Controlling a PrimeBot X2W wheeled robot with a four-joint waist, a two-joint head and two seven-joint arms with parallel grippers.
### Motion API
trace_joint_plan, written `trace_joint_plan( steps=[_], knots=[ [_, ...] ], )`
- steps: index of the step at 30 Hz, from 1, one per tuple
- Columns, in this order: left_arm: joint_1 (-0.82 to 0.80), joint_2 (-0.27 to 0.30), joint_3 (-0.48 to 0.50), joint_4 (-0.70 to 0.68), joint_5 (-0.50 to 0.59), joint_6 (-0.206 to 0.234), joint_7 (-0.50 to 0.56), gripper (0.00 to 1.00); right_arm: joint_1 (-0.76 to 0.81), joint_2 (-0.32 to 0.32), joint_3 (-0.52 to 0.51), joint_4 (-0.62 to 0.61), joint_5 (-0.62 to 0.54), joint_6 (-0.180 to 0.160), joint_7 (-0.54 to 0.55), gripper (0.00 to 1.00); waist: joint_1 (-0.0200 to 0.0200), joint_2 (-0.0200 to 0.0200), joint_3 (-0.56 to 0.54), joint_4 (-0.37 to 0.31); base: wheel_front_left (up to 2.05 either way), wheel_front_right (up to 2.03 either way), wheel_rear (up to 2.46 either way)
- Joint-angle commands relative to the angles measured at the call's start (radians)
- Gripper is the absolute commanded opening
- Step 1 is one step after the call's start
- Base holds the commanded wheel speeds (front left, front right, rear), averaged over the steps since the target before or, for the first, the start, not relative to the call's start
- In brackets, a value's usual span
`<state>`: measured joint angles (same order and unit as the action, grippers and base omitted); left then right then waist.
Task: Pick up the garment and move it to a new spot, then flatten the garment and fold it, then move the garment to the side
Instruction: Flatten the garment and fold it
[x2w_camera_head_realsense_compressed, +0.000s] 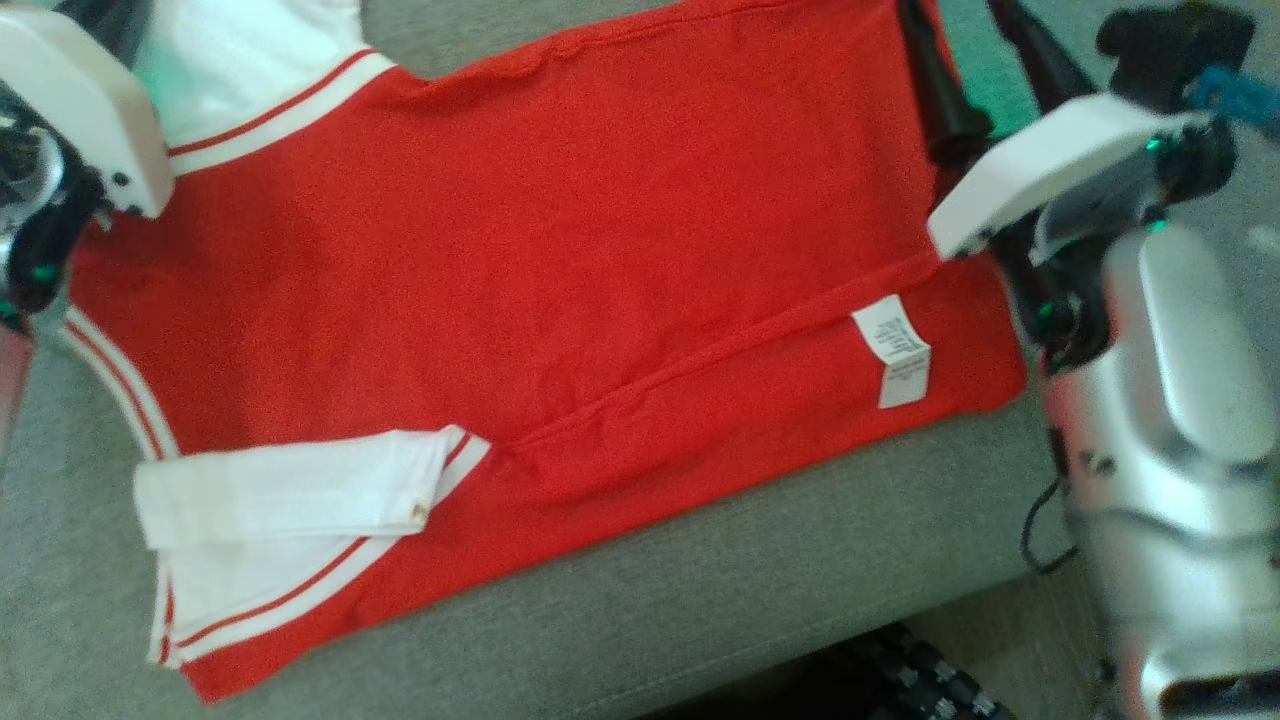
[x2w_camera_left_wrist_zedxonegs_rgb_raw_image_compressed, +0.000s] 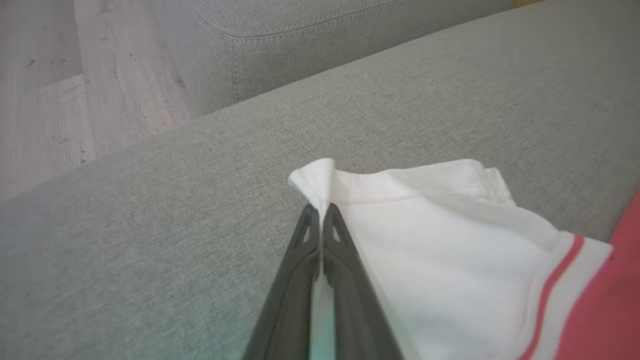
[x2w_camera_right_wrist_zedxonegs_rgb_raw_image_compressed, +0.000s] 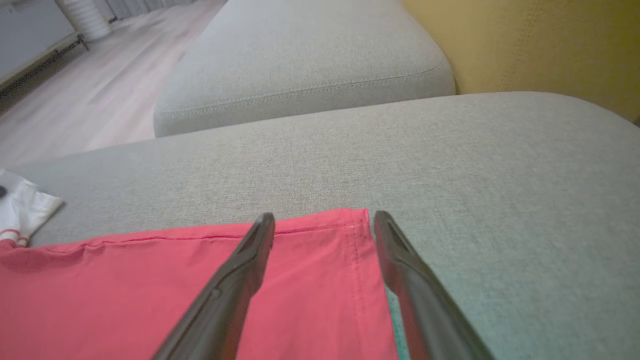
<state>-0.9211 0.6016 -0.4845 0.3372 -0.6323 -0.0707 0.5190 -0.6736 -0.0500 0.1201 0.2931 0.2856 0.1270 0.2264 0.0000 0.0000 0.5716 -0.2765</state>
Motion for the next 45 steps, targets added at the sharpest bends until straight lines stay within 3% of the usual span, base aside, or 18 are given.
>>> trace_joint_plan(
  steps=[1, 15, 19, 20, 22, 23, 32, 39, 45],
  knots=[
    [-0.056, 0.023, 0.037, -0.04, 0.011, 0.0, -0.032, 0.0, -0.038, -0.021, -0.01, 0.01, -0.028, 0.004, 0.019, 1.0, 0.0, 0.0, -0.013, 0.032, 0.0, 0.0, 0.0],
    [-0.062, -0.076, -0.033, -0.144, 0.001, -0.034, -0.132, 0.0, -0.198, -0.092, -0.073, 0.307, -0.073, 0.004, 0.117, 0.97, 0.0, 0.0, -0.025, 0.165, 0.0, 0.0, 0.0],
    [-0.056, -0.088, -0.043, -0.161, -0.007, -0.037, -0.142, 0.0, -0.225, -0.1, -0.07, 0.363, -0.072, 0.004, 0.124, 0.56, 0.0, 0.0, -0.026, 0.183, 0.0, 0.0, 0.0],
    [-0.055, -0.088, -0.044, -0.163, -0.008, -0.038, -0.144, 0.0, -0.231, -0.101, -0.068, 0.374, -0.07, 0.004, 0.125, 0.4, 0.0, 0.0, -0.027, 0.186, 0.0, 0.0, 0.0],
    [-0.052, -0.086, -0.044, -0.166, -0.012, -0.038, -0.148, 0.0, -0.242, -0.101, -0.064, 0.394, -0.067, 0.004, 0.121, 0.22, 0.0, 0.0, -0.028, 0.188, 0.0, 0.0, 0.0],
    [-0.05, -0.083, -0.042, -0.167, -0.012, -0.038, -0.151, 0.0, -0.246, -0.102, -0.062, 0.403, -0.067, 0.004, 0.118, 0.02, 0.0, 0.0, -0.03, 0.188, 0.0, 0.0, 0.0],
    [0.054, -0.055, -0.018, -0.222, -0.028, -0.025, -0.234, 0.0, -0.2, -0.105, -0.045, 0.42, -0.044, 0.004, -0.022, 0.0, 0.0, 0.0, -0.107, 0.182, 0.0, 0.0, 0.0],
    [0.274, -0.042, -0.019, -0.323, -0.045, 0.017, -0.329, 0.0, -0.025, -0.126, -0.03, 0.345, 0.009, 0.004, -0.128, 0.0, 0.0, 0.0, -0.241, 0.208, 0.0, 0.0, 0.0],
    [0.492, -0.041, -0.033, -0.378, -0.063, 0.066, -0.405, 0.0, 0.147, -0.137, -0.055, 0.246, 0.037, 0.004, -0.139, 0.0, 0.0, 0.0, -0.332, 0.227, 0.0, 0.0, 0.0]
  ],
)
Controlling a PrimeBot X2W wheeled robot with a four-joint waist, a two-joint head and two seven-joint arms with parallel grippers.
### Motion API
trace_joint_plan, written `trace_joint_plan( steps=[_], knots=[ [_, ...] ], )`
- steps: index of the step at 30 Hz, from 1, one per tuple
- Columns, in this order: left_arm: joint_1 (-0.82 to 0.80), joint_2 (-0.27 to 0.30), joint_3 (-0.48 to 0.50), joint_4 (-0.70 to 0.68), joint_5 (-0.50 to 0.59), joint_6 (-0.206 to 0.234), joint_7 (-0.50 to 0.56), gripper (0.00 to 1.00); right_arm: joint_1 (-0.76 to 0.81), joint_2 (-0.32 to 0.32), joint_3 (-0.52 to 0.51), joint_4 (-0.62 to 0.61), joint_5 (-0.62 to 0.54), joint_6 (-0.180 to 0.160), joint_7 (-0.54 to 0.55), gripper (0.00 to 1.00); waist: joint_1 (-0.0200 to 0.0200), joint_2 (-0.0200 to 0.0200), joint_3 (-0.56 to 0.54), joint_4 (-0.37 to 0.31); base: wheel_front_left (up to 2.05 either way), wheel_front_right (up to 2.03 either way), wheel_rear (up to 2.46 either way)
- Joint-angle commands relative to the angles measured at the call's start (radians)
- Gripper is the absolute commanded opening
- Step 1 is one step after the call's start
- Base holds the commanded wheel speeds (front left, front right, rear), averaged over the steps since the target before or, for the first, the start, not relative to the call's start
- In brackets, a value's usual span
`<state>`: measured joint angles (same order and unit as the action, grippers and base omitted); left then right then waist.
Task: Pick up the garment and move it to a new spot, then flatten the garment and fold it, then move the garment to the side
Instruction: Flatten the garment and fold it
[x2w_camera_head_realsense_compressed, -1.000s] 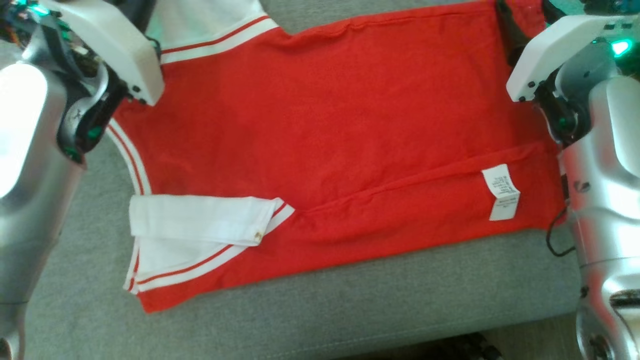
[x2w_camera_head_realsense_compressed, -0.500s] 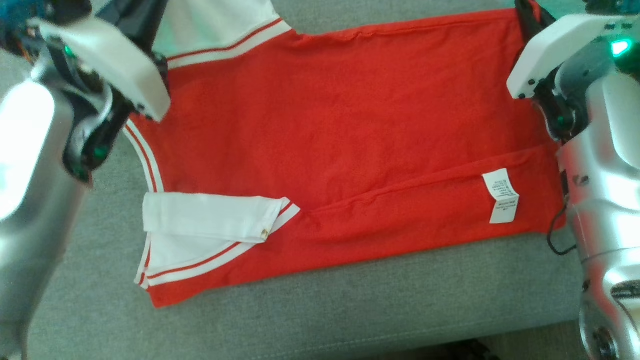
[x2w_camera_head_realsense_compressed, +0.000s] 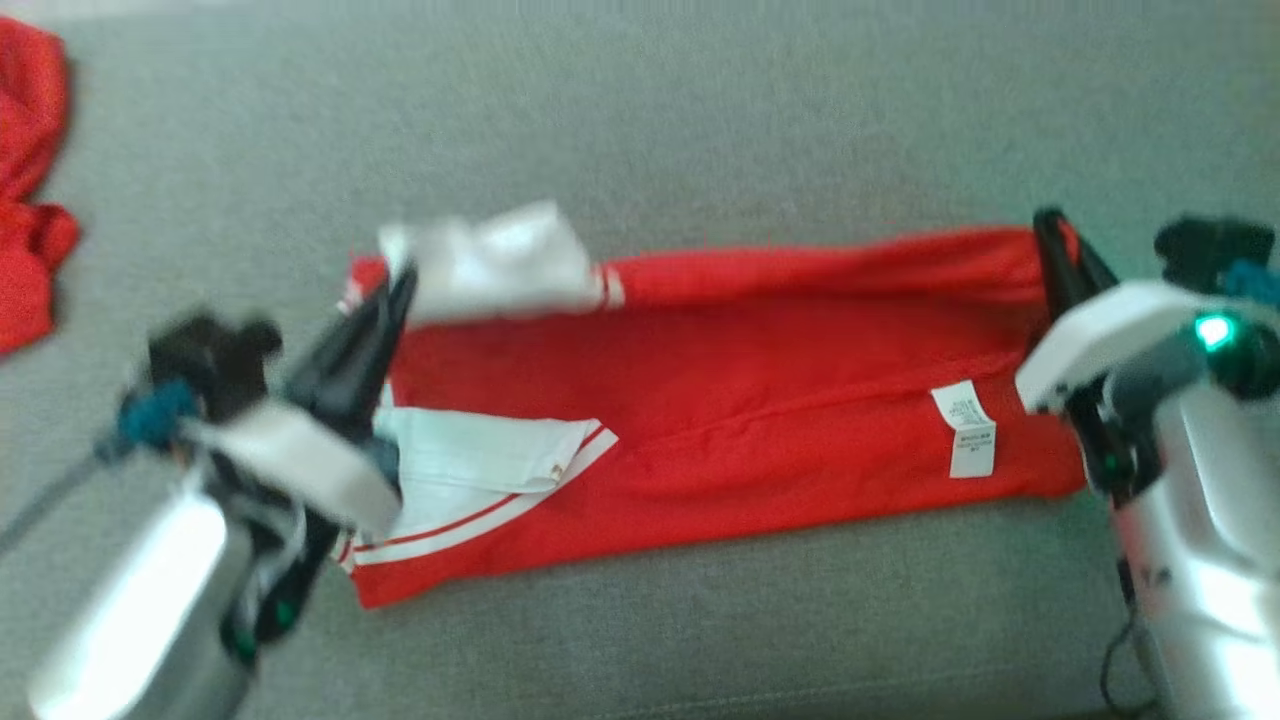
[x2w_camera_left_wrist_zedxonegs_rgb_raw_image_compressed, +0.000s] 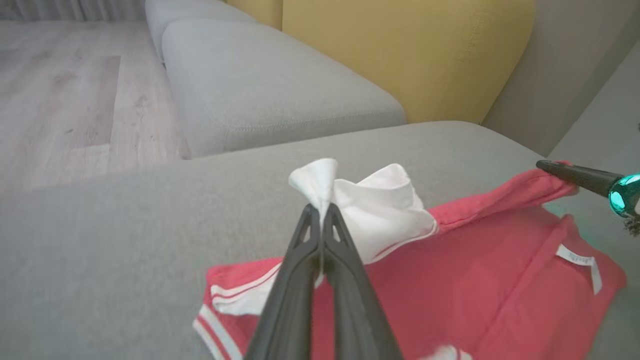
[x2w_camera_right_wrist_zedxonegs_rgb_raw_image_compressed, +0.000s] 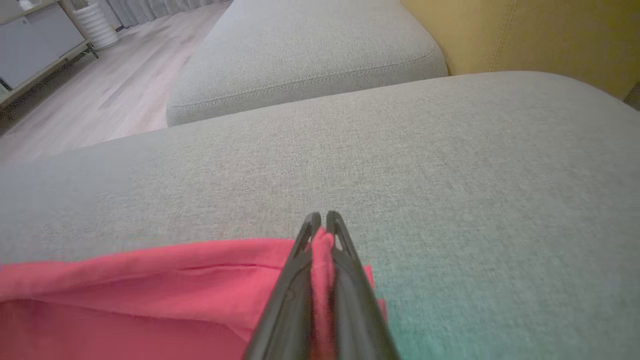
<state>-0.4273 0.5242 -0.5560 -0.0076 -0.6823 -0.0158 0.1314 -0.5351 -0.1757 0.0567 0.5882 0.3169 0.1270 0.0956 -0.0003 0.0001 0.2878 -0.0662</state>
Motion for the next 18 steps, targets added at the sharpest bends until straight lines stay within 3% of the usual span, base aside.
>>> trace_joint_plan(
  steps=[1, 12, 13, 14, 15, 16, 18],
  knots=[
    [0.03, 0.032, 0.035, -0.033, -0.017, 0.017, -0.03, 0.0, 0.032, -0.008, 0.002, -0.065, 0.01, 0.004, -0.003, 0.0, 0.0003, -0.0001, -0.058, 0.018, 0.0, 0.0, 0.0],
    [0.186, -0.064, -0.015, 0.057, -0.026, 0.033, -0.172, 0.0, 0.182, 0.02, -0.058, -0.18, -0.009, 0.004, 0.042, 0.0, 0.0003, -0.0001, -0.095, 0.025, 0.0, 0.0, 0.0],
    [0.191, -0.069, -0.021, 0.076, -0.018, 0.03, -0.188, 0.0, 0.19, 0.024, -0.063, -0.188, -0.014, 0.004, 0.041, 0.2, 0.0003, -0.0001, -0.097, 0.025, 0.0, 0.0, 0.0],
    [0.196, -0.075, -0.027, 0.095, -0.011, 0.027, -0.204, 0.27, 0.199, 0.029, -0.069, -0.194, -0.019, 0.004, 0.04, 0.51, 0.0003, -0.0001, -0.1, 0.025, 0.0, 0.0, 0.0],
    [0.203, -0.083, -0.034, 0.114, -0.009, 0.022, -0.216, 0.38, 0.208, 0.034, -0.074, -0.201, -0.025, 0.004, 0.035, 0.98, 0.0003, -0.0001, -0.103, 0.024, 0.0, 0.0, 0.0],
    [0.21, -0.09, -0.039, 0.132, -0.007, 0.02, -0.23, 0.47, 0.217, 0.04, -0.081, -0.206, -0.03, 0.004, 0.029, 1.0, 0.0003, -0.0001, -0.108, 0.024, 0.0, 0.0, 0.0],
    [0.226, -0.103, -0.041, 0.165, -0.007, 0.015, -0.266, 1.0, 0.241, 0.054, -0.097, -0.216, -0.032, 0.004, 0.019, 1.0, 0.0003, -0.0001, -0.117, 0.023, 0.0, 0.0, 0.0]
  ],
)
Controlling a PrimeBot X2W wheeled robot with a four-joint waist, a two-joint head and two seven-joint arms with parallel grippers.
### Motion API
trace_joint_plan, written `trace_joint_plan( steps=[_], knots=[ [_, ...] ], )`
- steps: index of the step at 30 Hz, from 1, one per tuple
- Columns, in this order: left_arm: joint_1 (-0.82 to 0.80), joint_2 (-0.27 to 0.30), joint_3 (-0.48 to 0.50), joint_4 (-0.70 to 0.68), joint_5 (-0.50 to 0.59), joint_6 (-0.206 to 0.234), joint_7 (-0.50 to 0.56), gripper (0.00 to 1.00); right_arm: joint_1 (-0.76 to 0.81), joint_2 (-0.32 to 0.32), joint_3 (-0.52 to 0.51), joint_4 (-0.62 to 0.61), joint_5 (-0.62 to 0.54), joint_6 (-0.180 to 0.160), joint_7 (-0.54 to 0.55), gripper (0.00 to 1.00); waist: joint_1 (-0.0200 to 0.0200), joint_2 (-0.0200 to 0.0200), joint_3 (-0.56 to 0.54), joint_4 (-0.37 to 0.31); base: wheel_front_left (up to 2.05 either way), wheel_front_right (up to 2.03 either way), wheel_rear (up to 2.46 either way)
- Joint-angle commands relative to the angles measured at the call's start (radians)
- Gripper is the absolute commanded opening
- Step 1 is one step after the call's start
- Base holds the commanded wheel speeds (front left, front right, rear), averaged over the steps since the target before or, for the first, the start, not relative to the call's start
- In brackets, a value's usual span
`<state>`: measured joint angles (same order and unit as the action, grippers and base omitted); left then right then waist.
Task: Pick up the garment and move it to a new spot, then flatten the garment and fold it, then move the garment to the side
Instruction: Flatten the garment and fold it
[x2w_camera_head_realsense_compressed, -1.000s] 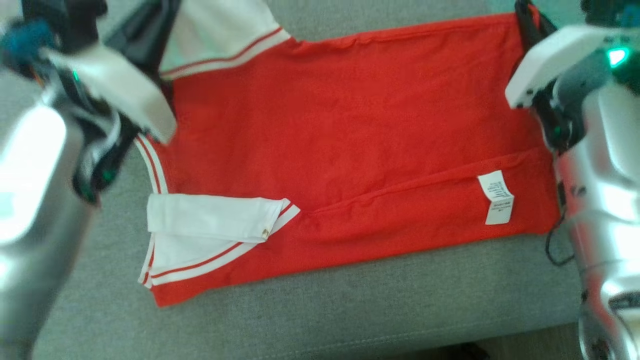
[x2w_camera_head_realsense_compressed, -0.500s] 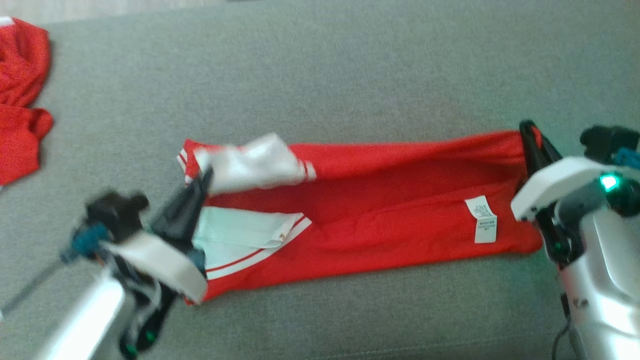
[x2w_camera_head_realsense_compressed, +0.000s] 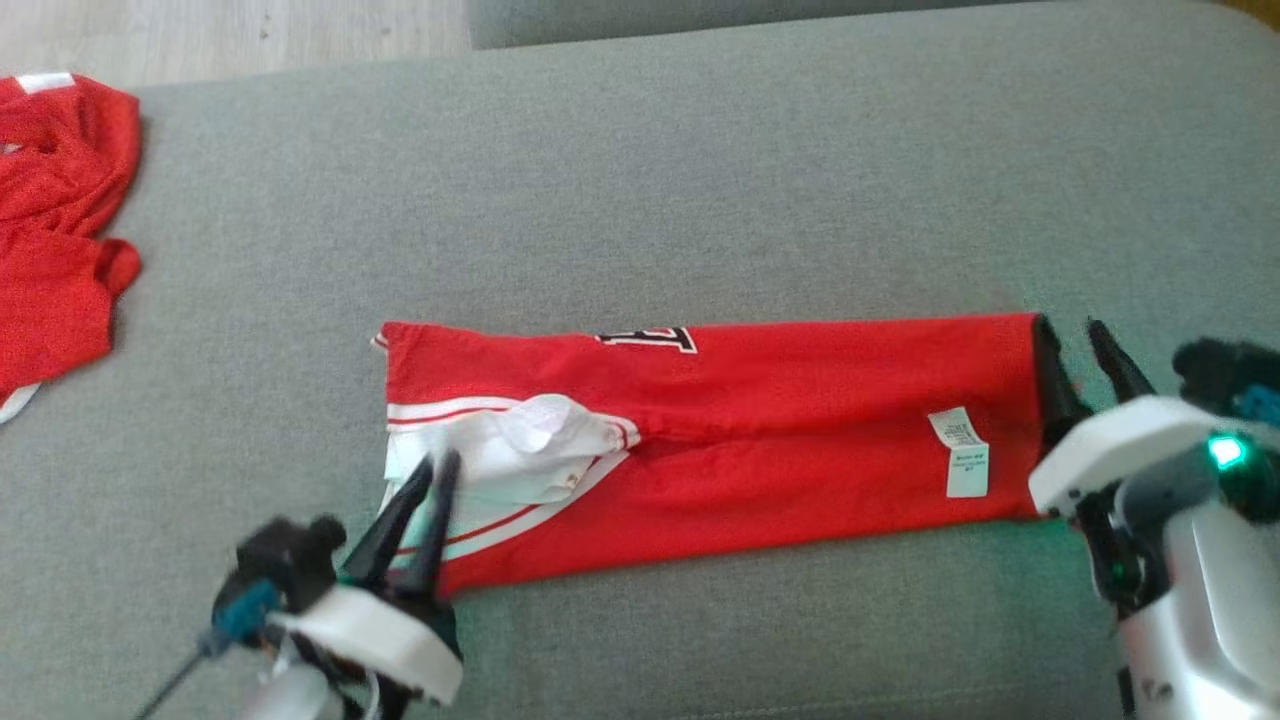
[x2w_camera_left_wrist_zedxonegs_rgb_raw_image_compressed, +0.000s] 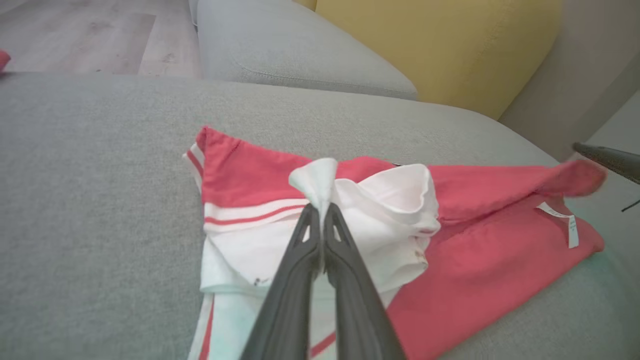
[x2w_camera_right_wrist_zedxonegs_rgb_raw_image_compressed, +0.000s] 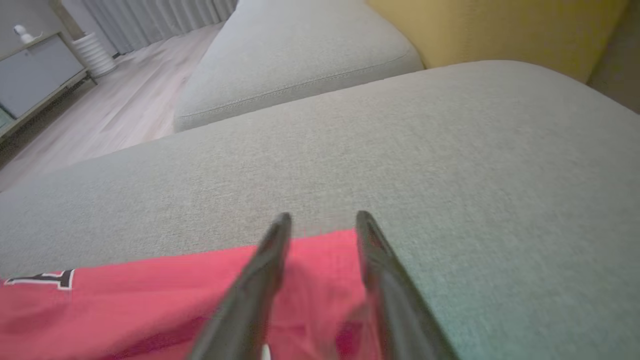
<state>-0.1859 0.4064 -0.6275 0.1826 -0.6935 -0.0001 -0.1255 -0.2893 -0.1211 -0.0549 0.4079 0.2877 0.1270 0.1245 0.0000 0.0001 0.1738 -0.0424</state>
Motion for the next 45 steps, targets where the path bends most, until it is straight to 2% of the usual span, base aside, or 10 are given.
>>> trace_joint_plan(
  steps=[1, 7, 17, 31, 32, 33, 34, 35, 37, 45],
  knots=[
    [-0.004, 0.006, 0.034, -0.012, -0.002, 0.001, -0.027, 1.0, 0.008, 0.006, 0.005, -0.041, -0.002, 0.004, -0.015, 1.0, 0.0, -0.0001, -0.008, 0.0, 0.0, 0.0, 0.0],
    [0.066, -0.005, 0.051, 0.028, 0.01, 0.032, -0.099, 1.0, 0.093, 0.033, -0.077, -0.079, -0.017, 0.004, -0.042, 1.0, 0.0, -0.0001, -0.037, 0.007, 0.0, 0.0, 0.0],
    [0.148, -0.038, 0.198, -0.064, 0.054, 0.163, -0.135, 1.0, 0.132, 0.054, -0.129, -0.094, -0.063, 0.004, -0.001, 1.0, 0.0, -0.0001, -0.08, 0.062, 0.0, 0.0, 0.0],
    [0.183, -0.039, 0.214, -0.141, 0.081, 0.2, -0.125, 1.0, 0.107, 0.029, -0.214, 0.127, -0.172, 0.004, 0.076, 1.0, 0.0, -0.0001, -0.089, 0.165, 0.0, 0.0, 0.0],
    [0.185, -0.039, 0.213, -0.146, 0.082, 0.202, -0.123, 1.0, 0.103, 0.032, -0.213, 0.143, -0.17, 0.004, 0.081, 0.78, 0.0, -0.0001, -0.09, 0.167, 0.0, 0.0, 0.0],
    [0.188, -0.038, 0.212, -0.15, 0.082, 0.204, -0.122, 1.0, 0.099, 0.035, -0.213, 0.158, -0.163, 0.004, 0.087, 0.49, 0.0, -0.0001, -0.091, 0.169, 0.0, 0.0, 0.0],
    [0.191, -0.038, 0.211, -0.154, 0.082, 0.207, -0.121, 1.0, 0.095, 0.038, -0.209, 0.171, -0.157, 0.004, 0.093, 0.34, 0.0, -0.0001, -0.093, 0.17, 0.0, 0.0, 0.0],
    [0.191, -0.038, 0.211, -0.154, 0.082, 0.207, -0.121, 1.0, 0.095, 0.038, -0.209, 0.171, -0.157, 0.004, 0.093, 0.34, 0.0, -0.0001, -0.093, 0.17, 0.0, 0.0, 0.0],
    [0.197, -0.038, 0.21, -0.161, 0.081, 0.213, -0.117, 1.0, 0.085, 0.042, -0.199, 0.191, -0.141, 0.004, 0.1, 0.0, 0.0, -0.0001, -0.096, 0.168, 0.0, 0.0, 0.0],
    [0.208, -0.038, 0.207, -0.174, 0.083, 0.237, -0.105, 1.0, 0.02, -0.027, -0.183, 0.198, -0.106, 0.004, 0.086, 0.0, 0.0, -0.0001, -0.112, 0.116, 0.0, 0.0, 0.0]
  ],
)
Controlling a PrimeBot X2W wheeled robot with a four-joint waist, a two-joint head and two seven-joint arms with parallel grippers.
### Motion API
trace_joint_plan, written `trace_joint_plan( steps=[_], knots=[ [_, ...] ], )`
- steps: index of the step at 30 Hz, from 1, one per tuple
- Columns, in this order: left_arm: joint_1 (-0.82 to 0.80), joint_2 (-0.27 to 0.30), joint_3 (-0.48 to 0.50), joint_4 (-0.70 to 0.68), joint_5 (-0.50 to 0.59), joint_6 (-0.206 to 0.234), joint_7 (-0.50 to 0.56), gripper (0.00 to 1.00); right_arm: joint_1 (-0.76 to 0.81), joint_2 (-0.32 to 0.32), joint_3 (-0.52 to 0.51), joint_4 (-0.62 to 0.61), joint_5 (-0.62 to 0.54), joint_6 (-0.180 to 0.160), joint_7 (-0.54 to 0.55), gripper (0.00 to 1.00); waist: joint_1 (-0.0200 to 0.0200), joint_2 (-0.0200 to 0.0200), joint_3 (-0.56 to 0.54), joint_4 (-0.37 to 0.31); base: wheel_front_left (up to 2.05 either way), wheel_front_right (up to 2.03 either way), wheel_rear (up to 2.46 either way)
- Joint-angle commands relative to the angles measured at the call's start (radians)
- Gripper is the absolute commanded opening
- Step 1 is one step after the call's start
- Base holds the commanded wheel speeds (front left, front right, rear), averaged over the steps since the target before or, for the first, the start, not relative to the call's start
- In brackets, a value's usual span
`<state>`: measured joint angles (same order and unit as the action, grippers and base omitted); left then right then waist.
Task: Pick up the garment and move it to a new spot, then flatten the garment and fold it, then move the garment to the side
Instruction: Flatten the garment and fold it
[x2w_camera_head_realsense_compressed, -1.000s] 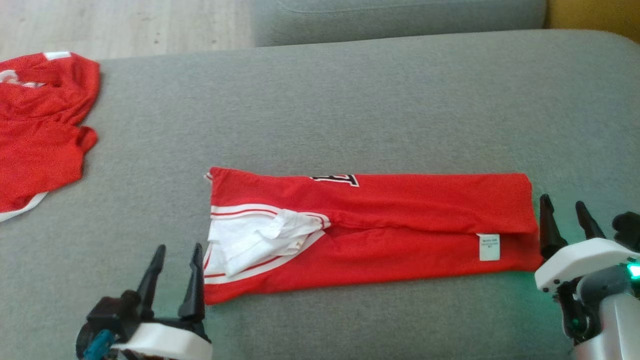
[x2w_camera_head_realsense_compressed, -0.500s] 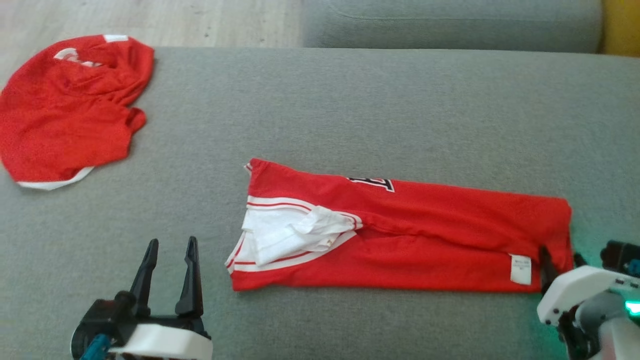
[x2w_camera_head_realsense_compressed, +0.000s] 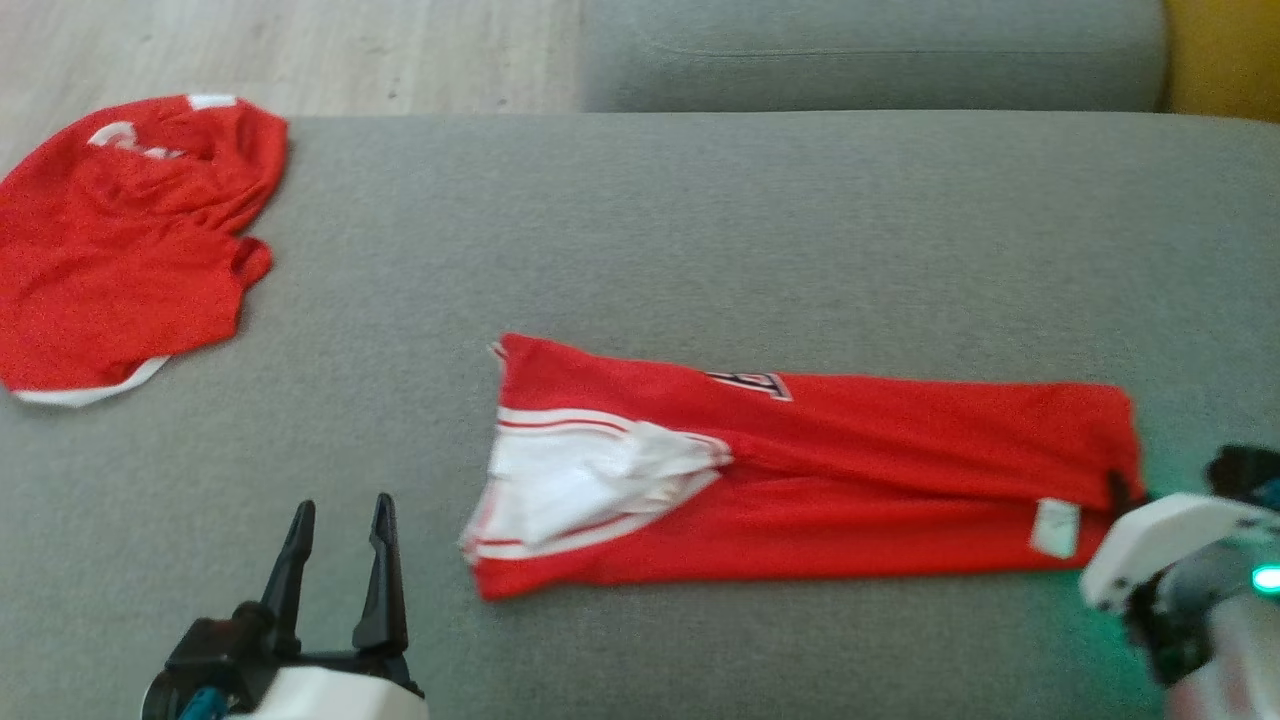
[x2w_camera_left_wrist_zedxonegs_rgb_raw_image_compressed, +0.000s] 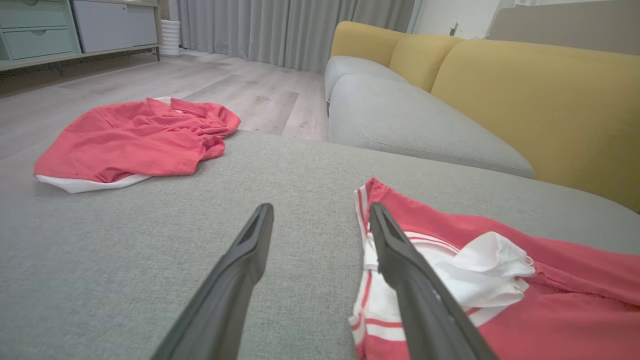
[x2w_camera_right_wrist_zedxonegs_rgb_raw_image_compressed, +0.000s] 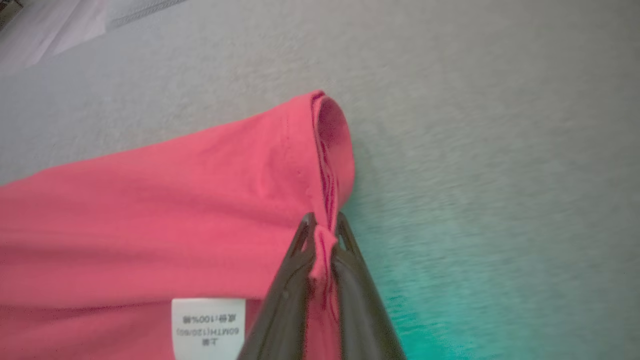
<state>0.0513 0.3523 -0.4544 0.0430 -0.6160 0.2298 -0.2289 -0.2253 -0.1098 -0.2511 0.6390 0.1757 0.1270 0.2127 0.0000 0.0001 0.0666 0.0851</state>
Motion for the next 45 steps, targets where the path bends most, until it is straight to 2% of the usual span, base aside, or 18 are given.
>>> trace_joint_plan(
  steps=[1, 7, 12, 22, 28, 35, 45],
  knots=[
    [-0.028, 0.015, 0.033, -0.035, 0.005, 0.008, -0.001, 1.0, -0.053, -0.075, 0.0, -0.043, 0.01, 0.004, 0.004, 0.0, 0.0, -0.0001, -0.008, -0.028, 0.0, 0.0, 0.0],
    [-0.031, 0.007, 0.027, -0.03, 0.002, 0.007, -0.003, 1.0, -0.053, -0.17, -0.07, -0.081, 0.021, 0.004, 0.028, 0.0, 0.0, -0.0001, -0.009, -0.069, 0.0, 0.0, 0.0],
    [-0.035, -0.004, 0.021, -0.018, 0.001, 0.0, -0.008, 1.0, -0.041, -0.145, -0.058, -0.139, 0.06, 0.004, 0.046, 0.0, 0.0, -0.0001, -0.011, -0.093, 0.0, 0.0, 0.0],
    [-0.05, -0.015, 0.017, -0.007, -0.003, -0.016, -0.016, 1.0, 0.016, 0.0, 0.192, -0.43, 0.172, 0.004, 0.111, 0.0, 0.0, -0.0001, -0.006, -0.083, 0.0, 0.0, 0.0],
    [-0.066, -0.019, 0.015, -0.005, -0.009, -0.025, -0.016, 1.0, 0.04, 0.051, 0.383, -0.555, 0.275, 0.004, 0.147, 0.0, 0.0, -0.0001, 0.0, -0.051, 0.0, 0.0, 0.0],
    [-0.086, -0.02, 0.008, 0.004, -0.007, -0.034, -0.014, 1.0, 0.015, 0.059, 0.562, -0.538, 0.397, 0.004, 0.118, 0.0, 0.0, -0.0001, 0.013, -0.015, 0.0, 0.0, 0.0],
    [-0.141, -0.021, -0.01, 0.028, 0.009, -0.05, -0.01, 1.0, -0.101, 0.059, 0.761, -0.354, 0.521, 0.004, 0.029, 0.0, 0.0, -0.0001, 0.038, 0.037, 0.0, 0.0, 0.0]
  ],
)
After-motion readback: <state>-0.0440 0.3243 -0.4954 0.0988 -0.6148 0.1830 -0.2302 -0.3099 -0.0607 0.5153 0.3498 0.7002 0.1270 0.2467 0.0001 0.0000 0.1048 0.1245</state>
